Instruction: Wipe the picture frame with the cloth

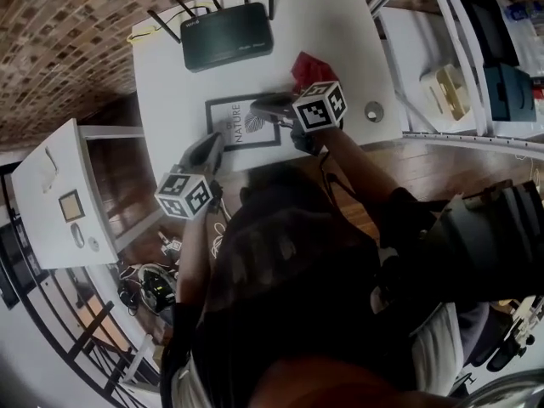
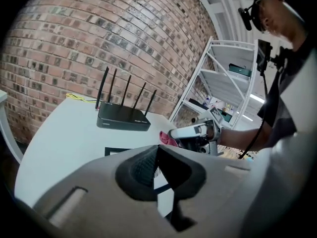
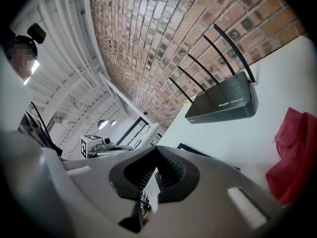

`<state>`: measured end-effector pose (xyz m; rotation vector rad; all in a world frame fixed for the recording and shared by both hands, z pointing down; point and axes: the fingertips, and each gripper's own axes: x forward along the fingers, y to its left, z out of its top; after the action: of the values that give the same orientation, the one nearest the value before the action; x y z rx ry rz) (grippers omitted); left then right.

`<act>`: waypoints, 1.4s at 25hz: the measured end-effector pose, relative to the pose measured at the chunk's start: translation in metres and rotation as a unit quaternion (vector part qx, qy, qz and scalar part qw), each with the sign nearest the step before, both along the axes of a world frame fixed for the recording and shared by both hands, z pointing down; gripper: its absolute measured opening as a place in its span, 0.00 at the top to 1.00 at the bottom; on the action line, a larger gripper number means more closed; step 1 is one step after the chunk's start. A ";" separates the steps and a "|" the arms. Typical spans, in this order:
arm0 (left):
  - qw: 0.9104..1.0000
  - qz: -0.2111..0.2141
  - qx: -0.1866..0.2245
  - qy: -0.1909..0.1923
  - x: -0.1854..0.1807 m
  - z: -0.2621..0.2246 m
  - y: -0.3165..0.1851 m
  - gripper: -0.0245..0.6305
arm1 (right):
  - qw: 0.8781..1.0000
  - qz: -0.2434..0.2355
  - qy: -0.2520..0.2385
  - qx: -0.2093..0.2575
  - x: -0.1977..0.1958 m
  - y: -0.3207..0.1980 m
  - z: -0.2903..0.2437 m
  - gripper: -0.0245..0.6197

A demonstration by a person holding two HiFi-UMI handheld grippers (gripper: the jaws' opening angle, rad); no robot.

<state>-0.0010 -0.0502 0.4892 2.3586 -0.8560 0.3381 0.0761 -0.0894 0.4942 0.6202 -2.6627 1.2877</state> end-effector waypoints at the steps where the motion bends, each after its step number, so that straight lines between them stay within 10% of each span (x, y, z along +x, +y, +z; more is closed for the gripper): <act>1: 1.000 0.000 0.001 0.002 -0.005 0.000 0.002 0.96 | 1.000 0.002 0.003 0.000 -0.003 0.002 0.000 0.96; 35: 0.993 -0.016 0.026 0.115 -0.142 -0.023 0.089 0.96 | 0.984 0.013 0.109 0.140 -0.129 0.121 -0.054 0.96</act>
<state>-0.1426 0.0389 0.4660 2.3716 -0.8007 0.0295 -0.0525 0.0319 0.4398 0.7837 -2.6756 0.7989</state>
